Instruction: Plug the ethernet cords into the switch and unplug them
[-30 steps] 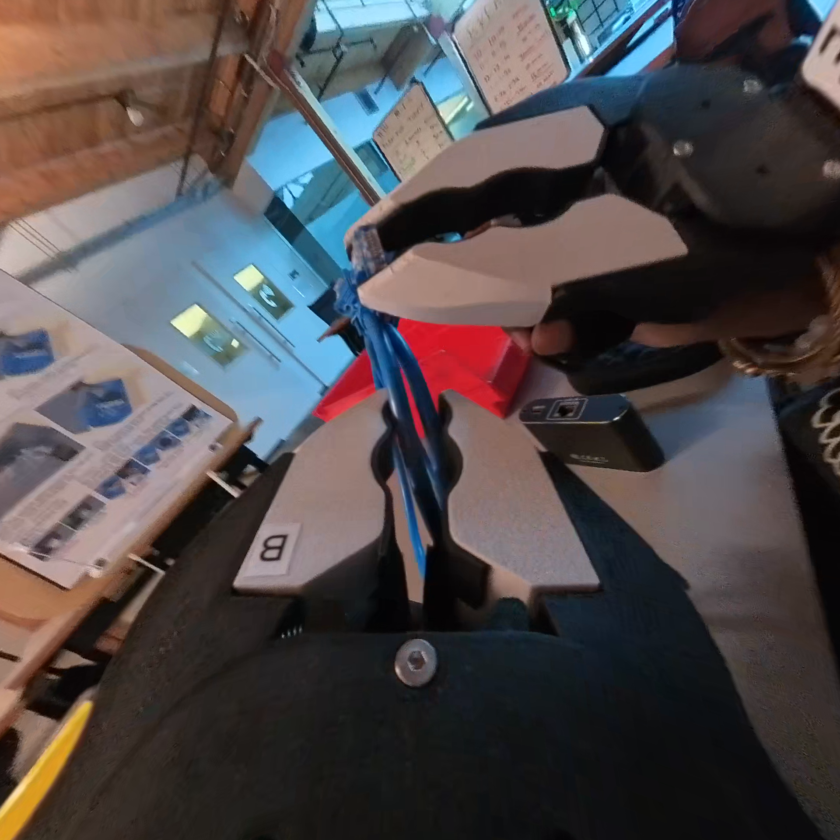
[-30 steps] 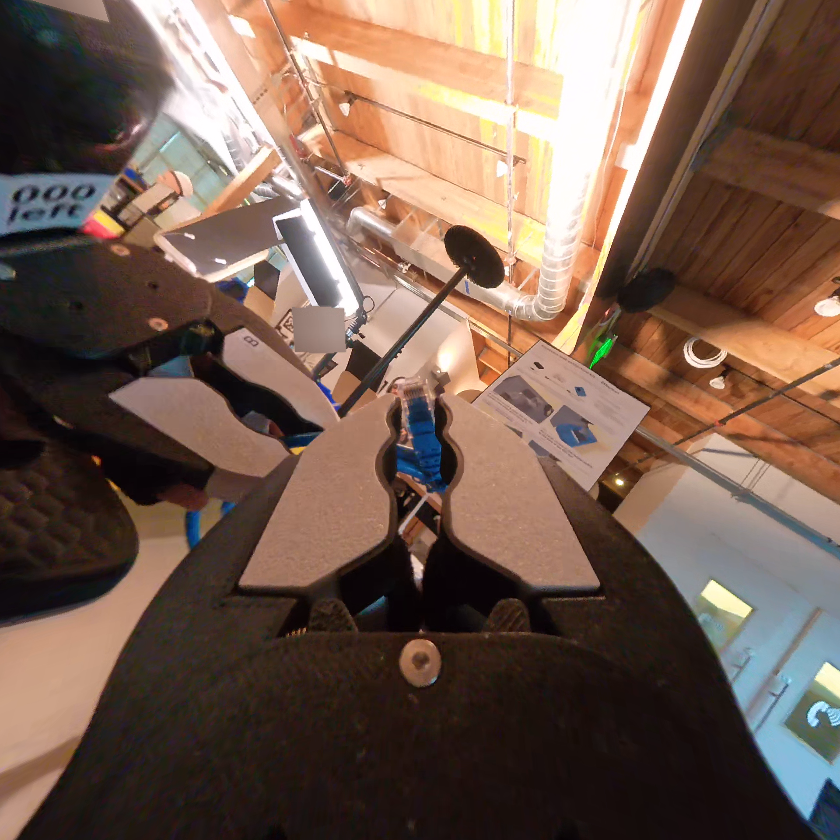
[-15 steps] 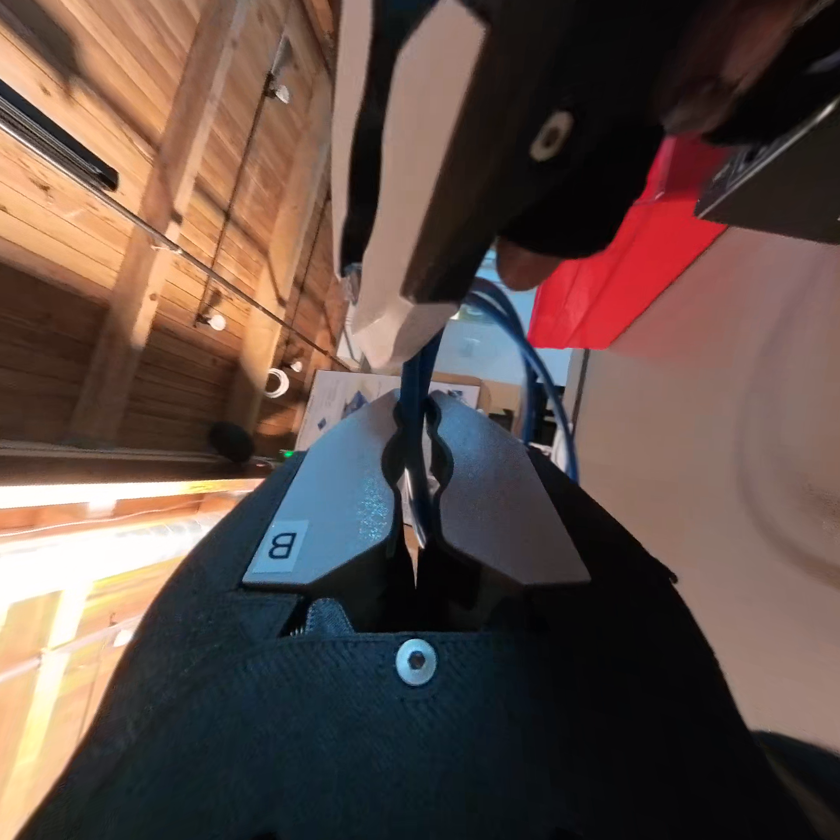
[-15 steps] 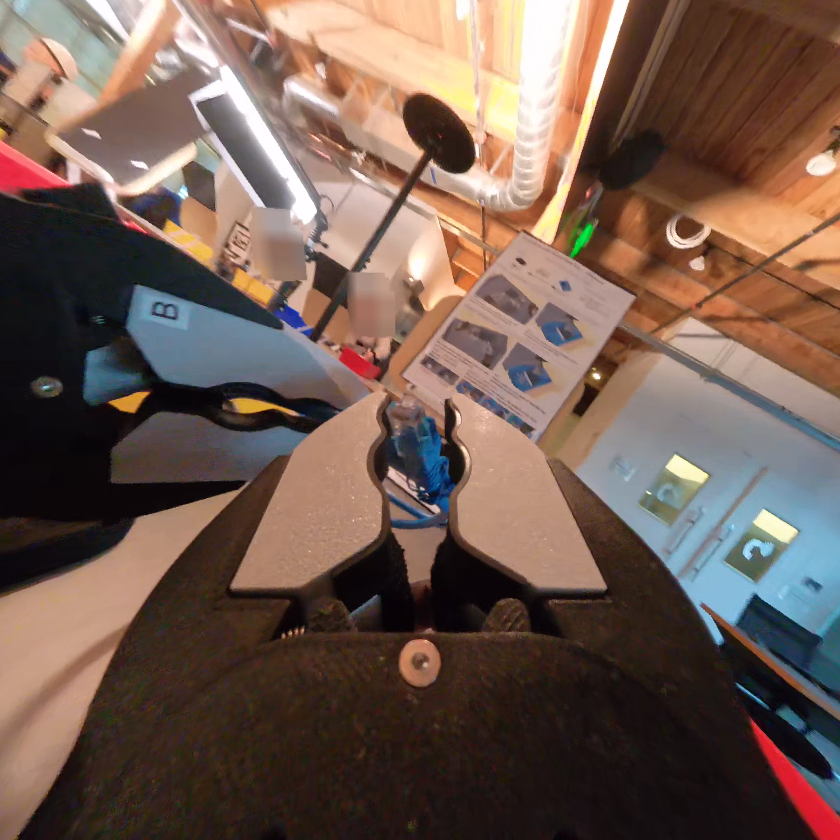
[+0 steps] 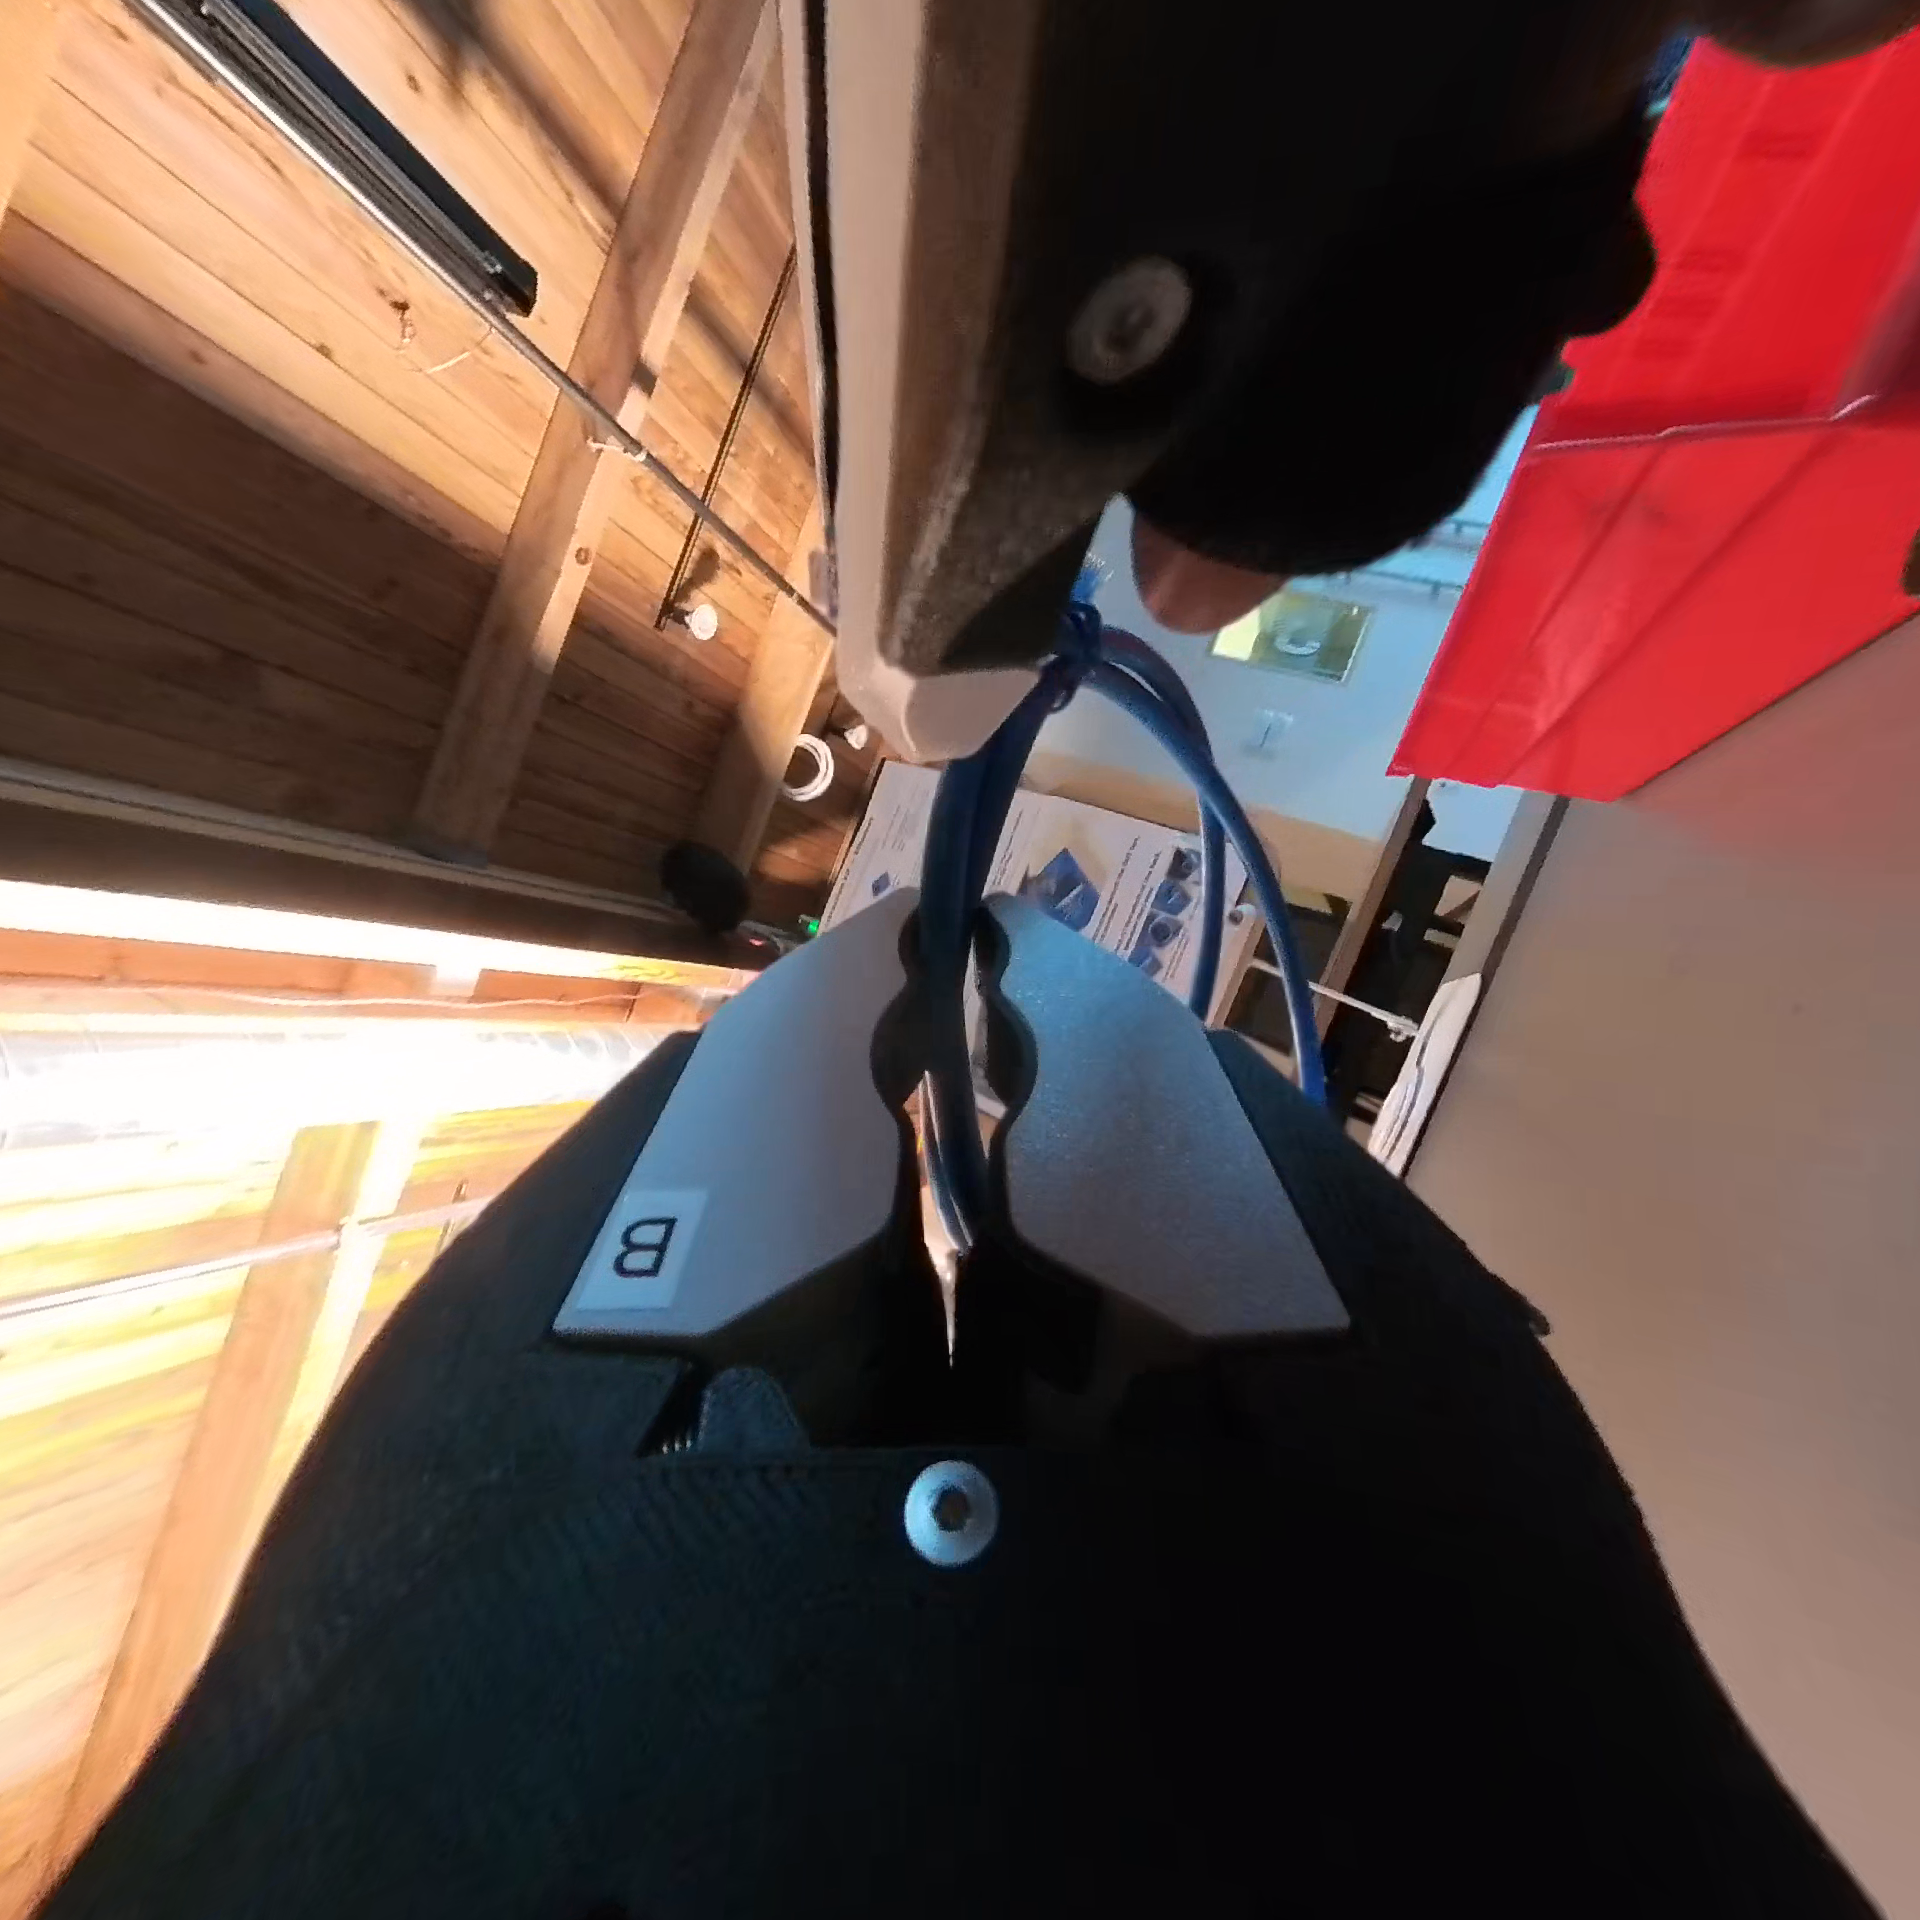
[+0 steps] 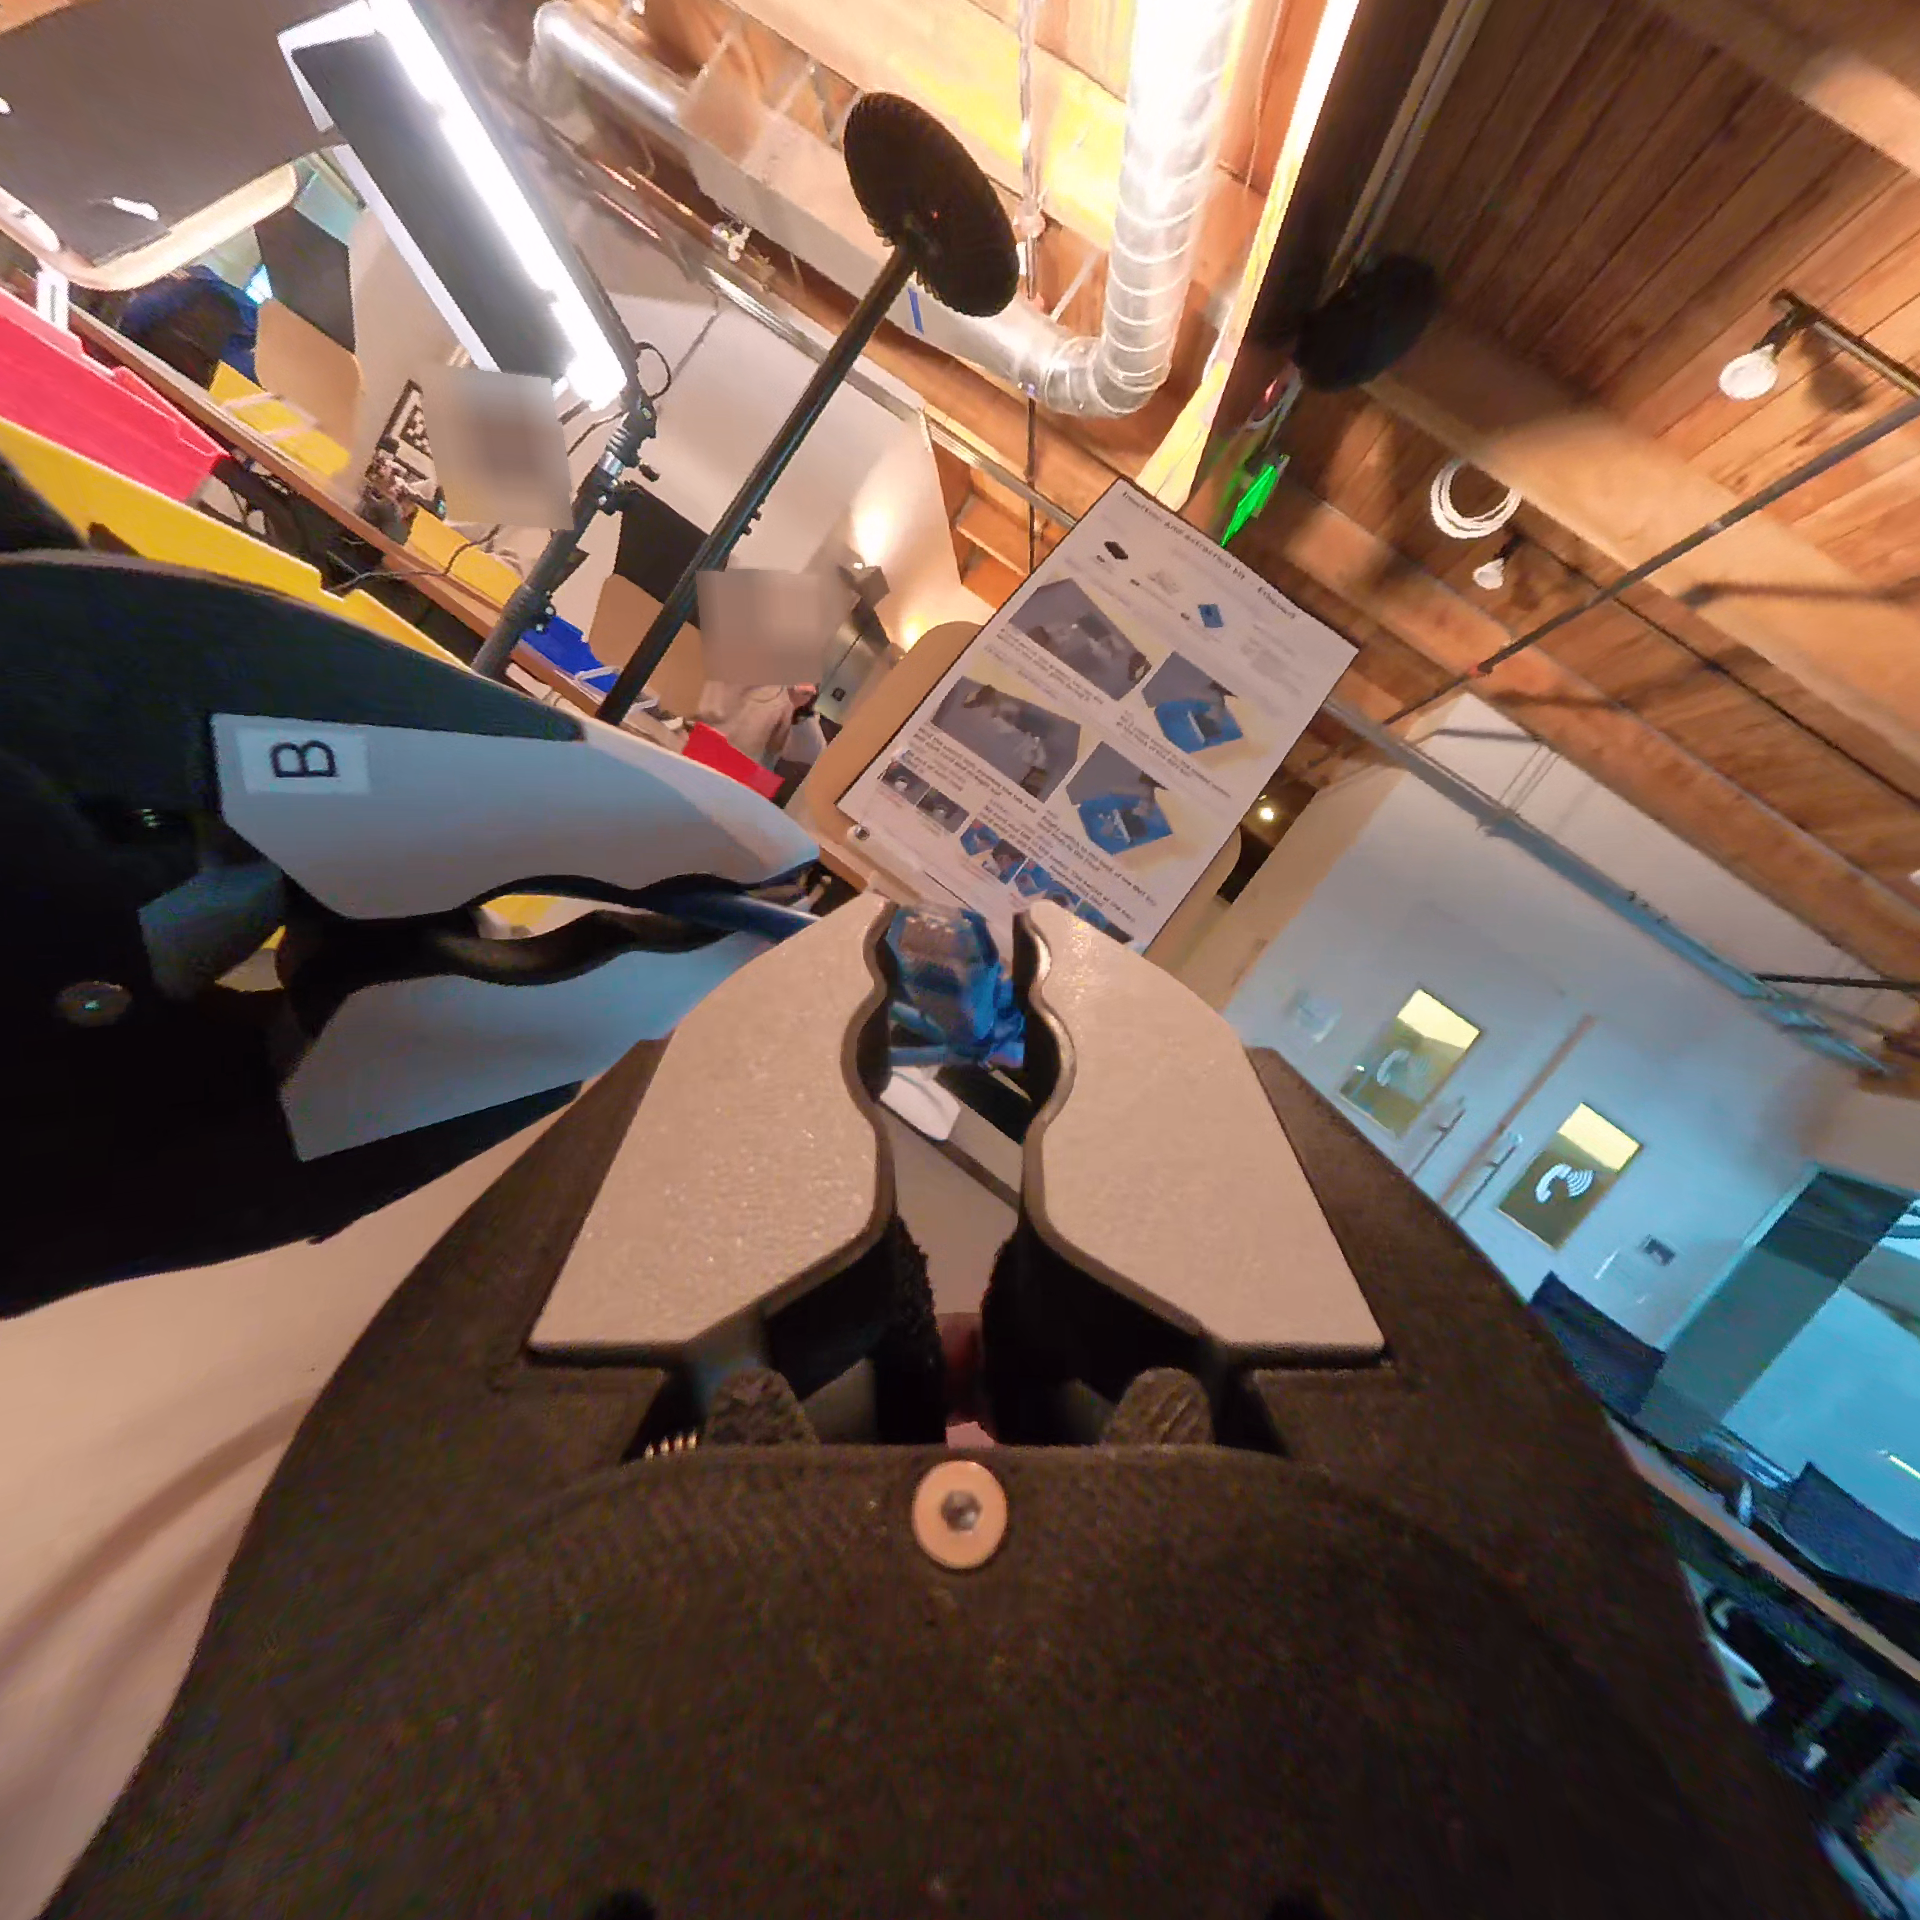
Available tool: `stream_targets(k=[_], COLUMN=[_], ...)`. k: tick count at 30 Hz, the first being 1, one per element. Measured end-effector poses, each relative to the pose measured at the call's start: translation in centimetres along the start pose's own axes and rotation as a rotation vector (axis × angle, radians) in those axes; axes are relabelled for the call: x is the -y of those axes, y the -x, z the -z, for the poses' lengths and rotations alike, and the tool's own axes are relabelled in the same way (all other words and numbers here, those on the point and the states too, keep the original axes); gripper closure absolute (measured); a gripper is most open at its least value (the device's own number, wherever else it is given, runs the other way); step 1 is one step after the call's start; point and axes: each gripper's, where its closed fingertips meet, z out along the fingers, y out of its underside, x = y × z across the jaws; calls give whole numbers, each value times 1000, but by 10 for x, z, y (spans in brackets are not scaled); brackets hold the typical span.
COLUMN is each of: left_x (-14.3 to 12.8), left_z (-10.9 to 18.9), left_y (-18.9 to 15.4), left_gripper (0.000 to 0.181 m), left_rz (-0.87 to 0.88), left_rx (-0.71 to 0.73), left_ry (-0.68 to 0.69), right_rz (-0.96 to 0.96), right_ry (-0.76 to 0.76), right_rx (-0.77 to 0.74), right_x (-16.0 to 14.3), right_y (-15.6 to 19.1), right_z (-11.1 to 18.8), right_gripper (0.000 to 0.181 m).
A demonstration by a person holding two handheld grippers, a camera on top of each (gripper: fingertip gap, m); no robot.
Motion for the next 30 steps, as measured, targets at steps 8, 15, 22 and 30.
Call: stream_targets(k=[8, 15, 22, 30], left_x=[-8, -1, -3, -31], left_z=[-1, 1, 1, -8], left_y=[3, -4, -6, -20], left_gripper=[176, 176, 175, 177], left_rz=[41, -26, -25, 146], left_rx=[27, 14, 9, -113], left_ry=[45, 16, 33, 183], right_rz=[-27, -7, 87, 65], right_ry=[-34, -54, -12, -145], right_rx=[37, 45, 14, 85], right_x=[3, 7, -2, 15], right_y=[5, 7, 6, 13], right_z=[2, 2, 1, 10], right_gripper=[169, 160, 169, 169])
